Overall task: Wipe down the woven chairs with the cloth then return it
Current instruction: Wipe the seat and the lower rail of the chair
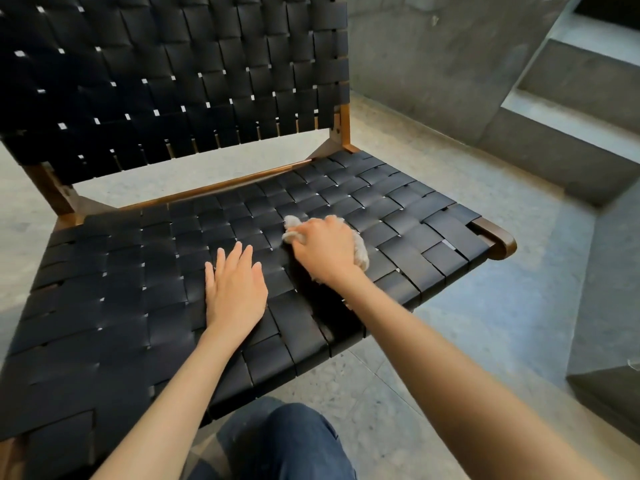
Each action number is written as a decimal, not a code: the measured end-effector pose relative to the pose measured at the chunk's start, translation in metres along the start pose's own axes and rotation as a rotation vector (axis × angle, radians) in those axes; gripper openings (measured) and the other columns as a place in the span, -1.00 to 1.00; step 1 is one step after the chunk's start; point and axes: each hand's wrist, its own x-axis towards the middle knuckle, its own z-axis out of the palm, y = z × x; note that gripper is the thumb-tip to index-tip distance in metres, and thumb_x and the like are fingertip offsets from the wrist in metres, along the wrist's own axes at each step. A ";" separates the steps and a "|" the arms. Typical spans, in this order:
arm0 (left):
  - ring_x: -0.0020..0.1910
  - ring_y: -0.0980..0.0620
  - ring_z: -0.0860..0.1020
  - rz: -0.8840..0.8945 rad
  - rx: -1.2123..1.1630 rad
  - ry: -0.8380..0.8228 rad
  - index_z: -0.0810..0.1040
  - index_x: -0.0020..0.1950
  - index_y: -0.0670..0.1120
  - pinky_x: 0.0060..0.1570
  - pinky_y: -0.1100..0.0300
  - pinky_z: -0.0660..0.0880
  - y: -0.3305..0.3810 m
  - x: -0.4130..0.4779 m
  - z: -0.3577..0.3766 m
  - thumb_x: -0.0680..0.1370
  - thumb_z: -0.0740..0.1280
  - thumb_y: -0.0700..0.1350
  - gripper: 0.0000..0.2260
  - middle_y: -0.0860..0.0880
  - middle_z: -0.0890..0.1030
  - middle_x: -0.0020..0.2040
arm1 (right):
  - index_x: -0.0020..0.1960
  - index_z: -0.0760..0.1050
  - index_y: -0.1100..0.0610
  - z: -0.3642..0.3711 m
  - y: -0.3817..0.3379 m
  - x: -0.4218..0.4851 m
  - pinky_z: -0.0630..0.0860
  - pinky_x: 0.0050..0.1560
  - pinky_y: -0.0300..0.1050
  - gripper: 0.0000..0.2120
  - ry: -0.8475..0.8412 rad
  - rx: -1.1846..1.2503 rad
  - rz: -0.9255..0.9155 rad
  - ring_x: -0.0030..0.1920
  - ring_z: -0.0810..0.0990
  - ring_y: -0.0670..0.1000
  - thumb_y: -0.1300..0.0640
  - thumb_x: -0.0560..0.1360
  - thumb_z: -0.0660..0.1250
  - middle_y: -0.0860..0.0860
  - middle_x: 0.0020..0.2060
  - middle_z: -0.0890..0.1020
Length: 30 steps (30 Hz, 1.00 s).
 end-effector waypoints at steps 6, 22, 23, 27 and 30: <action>0.54 -0.12 -0.09 -0.046 -0.159 0.032 0.15 0.52 -0.17 0.50 -0.01 -0.10 -0.001 -0.001 -0.007 0.66 0.07 -0.16 -0.58 -0.15 0.09 0.55 | 0.10 0.59 -0.02 0.015 -0.039 0.001 0.34 0.09 -0.04 -0.72 -0.017 0.030 -0.134 0.11 0.48 0.11 0.02 0.57 0.12 -0.02 0.01 0.61; 0.53 -0.17 -0.14 -0.017 0.136 -0.121 0.07 0.54 0.15 0.45 -0.17 -0.20 -0.034 0.065 -0.001 0.64 -0.05 0.14 -0.55 -0.08 -0.04 0.57 | 0.22 0.53 -0.06 -0.021 0.147 0.090 0.15 0.32 0.13 -0.71 0.148 -0.170 0.259 0.26 0.36 0.21 0.01 0.58 0.13 0.06 0.25 0.51; 0.54 -0.17 -0.13 -0.027 0.157 -0.128 0.04 0.54 0.17 0.44 -0.19 -0.20 -0.035 0.068 0.000 0.63 -0.06 0.15 -0.55 -0.08 -0.04 0.57 | 0.22 0.52 -0.05 -0.020 0.146 0.095 0.13 0.34 0.16 -0.71 0.151 -0.178 0.274 0.27 0.37 0.21 0.00 0.58 0.13 0.07 0.24 0.51; 0.54 -0.16 -0.10 -0.042 0.165 -0.078 0.03 0.54 0.19 0.42 -0.25 -0.21 -0.031 0.072 0.006 0.63 -0.07 0.14 -0.55 -0.06 0.00 0.57 | 0.11 0.53 0.10 -0.014 0.121 0.105 0.38 0.18 0.07 -0.76 0.142 -0.197 0.177 0.15 0.47 0.20 0.10 0.56 0.14 0.11 0.14 0.58; 0.54 -0.15 -0.11 -0.041 0.131 -0.009 0.09 0.54 0.13 0.43 -0.24 -0.22 -0.029 0.070 0.009 0.63 -0.03 0.12 -0.54 -0.08 0.01 0.57 | 0.01 0.56 0.11 0.004 0.071 0.100 0.48 0.03 0.01 -0.77 0.098 -0.098 -0.003 0.04 0.57 0.17 0.14 0.55 0.13 0.09 0.03 0.64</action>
